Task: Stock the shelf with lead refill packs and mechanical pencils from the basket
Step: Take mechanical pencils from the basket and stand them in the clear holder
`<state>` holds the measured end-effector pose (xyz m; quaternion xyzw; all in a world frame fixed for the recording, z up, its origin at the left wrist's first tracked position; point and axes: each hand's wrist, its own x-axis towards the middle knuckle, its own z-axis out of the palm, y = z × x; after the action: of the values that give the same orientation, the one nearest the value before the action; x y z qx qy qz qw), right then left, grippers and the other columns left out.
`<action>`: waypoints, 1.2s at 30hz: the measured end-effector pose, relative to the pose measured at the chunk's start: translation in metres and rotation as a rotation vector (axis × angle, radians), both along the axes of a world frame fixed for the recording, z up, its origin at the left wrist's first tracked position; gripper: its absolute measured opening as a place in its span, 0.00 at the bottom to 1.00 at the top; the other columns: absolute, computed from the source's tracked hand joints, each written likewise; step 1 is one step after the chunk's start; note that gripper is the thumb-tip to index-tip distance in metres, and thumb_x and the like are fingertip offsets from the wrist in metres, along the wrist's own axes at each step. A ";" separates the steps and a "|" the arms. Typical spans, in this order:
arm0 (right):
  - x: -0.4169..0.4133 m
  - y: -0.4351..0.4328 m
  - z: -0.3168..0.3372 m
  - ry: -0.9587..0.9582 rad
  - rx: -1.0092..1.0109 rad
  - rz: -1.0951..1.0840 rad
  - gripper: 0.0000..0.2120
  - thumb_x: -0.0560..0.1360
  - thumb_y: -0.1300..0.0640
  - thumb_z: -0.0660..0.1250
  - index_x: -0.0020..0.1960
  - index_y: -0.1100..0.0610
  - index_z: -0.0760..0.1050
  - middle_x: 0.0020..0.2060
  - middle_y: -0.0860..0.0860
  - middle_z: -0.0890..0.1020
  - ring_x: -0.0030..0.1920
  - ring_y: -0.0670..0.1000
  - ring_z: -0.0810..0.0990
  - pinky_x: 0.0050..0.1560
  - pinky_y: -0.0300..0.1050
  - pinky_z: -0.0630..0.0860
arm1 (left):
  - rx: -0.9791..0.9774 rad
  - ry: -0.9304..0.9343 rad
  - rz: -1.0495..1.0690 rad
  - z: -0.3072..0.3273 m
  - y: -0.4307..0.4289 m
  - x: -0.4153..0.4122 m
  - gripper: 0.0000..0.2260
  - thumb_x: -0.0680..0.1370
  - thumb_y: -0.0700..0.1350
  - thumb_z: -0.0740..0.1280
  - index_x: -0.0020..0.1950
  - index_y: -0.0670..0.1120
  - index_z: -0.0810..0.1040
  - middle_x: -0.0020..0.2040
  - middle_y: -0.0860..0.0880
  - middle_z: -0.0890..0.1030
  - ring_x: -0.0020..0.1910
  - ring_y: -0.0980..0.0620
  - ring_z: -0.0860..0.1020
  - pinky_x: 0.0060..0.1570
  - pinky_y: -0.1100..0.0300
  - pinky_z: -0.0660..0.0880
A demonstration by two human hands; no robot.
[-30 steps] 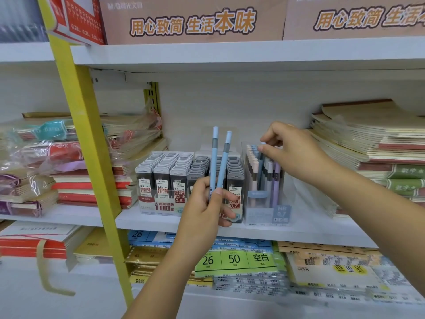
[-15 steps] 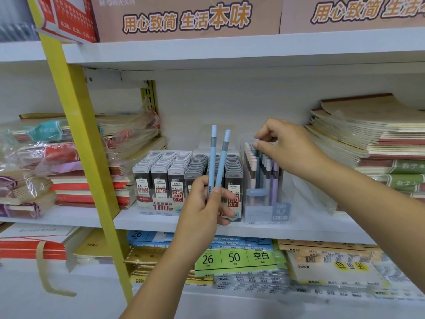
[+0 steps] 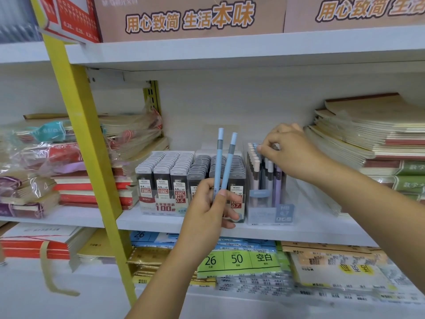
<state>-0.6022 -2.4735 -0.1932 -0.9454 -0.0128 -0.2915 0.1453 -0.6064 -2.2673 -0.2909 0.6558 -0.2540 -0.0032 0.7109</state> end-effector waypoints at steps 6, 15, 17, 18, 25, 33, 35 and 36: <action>-0.029 0.019 0.000 -0.237 0.296 0.164 0.12 0.79 0.49 0.64 0.61 0.45 0.77 0.45 0.43 0.83 0.43 0.39 0.74 0.41 0.29 0.67 | 0.014 -0.009 -0.088 0.005 -0.002 -0.003 0.05 0.85 0.44 0.59 0.58 0.49 0.73 0.47 0.52 0.86 0.35 0.55 0.81 0.35 0.60 0.81; -0.052 0.019 0.020 -0.489 0.562 0.332 0.09 0.78 0.58 0.66 0.53 0.46 0.73 0.39 0.52 0.82 0.39 0.48 0.80 0.39 0.40 0.76 | 0.001 0.009 -0.073 0.001 -0.005 -0.006 0.07 0.85 0.45 0.57 0.58 0.51 0.73 0.49 0.52 0.86 0.39 0.53 0.83 0.35 0.59 0.82; -0.052 0.011 0.023 -0.502 0.356 0.281 0.09 0.78 0.58 0.66 0.55 0.48 0.72 0.40 0.50 0.82 0.37 0.44 0.77 0.37 0.35 0.73 | 0.006 0.012 -0.052 -0.001 -0.004 -0.004 0.07 0.85 0.44 0.57 0.58 0.51 0.73 0.48 0.52 0.86 0.38 0.53 0.83 0.35 0.58 0.82; -0.049 0.010 0.021 -0.462 0.263 0.249 0.09 0.77 0.58 0.67 0.56 0.49 0.72 0.40 0.48 0.81 0.37 0.44 0.77 0.36 0.34 0.72 | 0.009 0.012 -0.046 -0.002 -0.004 -0.003 0.07 0.85 0.44 0.57 0.58 0.51 0.73 0.48 0.52 0.86 0.38 0.53 0.83 0.35 0.58 0.82; -0.026 0.011 -0.006 -0.231 0.022 0.138 0.09 0.76 0.54 0.68 0.56 0.48 0.74 0.39 0.41 0.75 0.37 0.40 0.72 0.38 0.43 0.68 | 0.016 0.023 -0.045 -0.008 -0.006 -0.003 0.07 0.85 0.44 0.56 0.58 0.51 0.73 0.47 0.53 0.86 0.37 0.54 0.83 0.33 0.60 0.81; -0.029 0.010 -0.011 -0.175 0.039 0.118 0.05 0.75 0.51 0.68 0.49 0.47 0.74 0.41 0.44 0.74 0.40 0.38 0.72 0.36 0.36 0.65 | 0.018 0.020 -0.028 -0.009 -0.002 -0.002 0.07 0.86 0.44 0.57 0.58 0.51 0.73 0.47 0.52 0.86 0.37 0.54 0.83 0.34 0.59 0.82; -0.030 0.012 -0.008 -0.149 0.043 0.129 0.05 0.75 0.52 0.69 0.50 0.46 0.74 0.41 0.46 0.73 0.40 0.41 0.72 0.38 0.38 0.66 | 0.024 0.024 -0.031 -0.008 -0.002 -0.003 0.07 0.86 0.44 0.56 0.58 0.51 0.73 0.47 0.53 0.86 0.37 0.54 0.83 0.34 0.59 0.82; -0.030 0.013 -0.008 -0.138 0.048 0.133 0.05 0.75 0.52 0.69 0.50 0.45 0.75 0.42 0.45 0.73 0.40 0.42 0.72 0.40 0.39 0.68 | 0.025 0.028 -0.033 -0.008 -0.003 -0.003 0.07 0.85 0.44 0.56 0.58 0.51 0.73 0.47 0.53 0.86 0.37 0.54 0.83 0.34 0.59 0.82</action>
<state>-0.6318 -2.4609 -0.2012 -0.9164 -0.0787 -0.3457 0.1858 -0.6098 -2.2699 -0.2991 0.6603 -0.2549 -0.0272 0.7059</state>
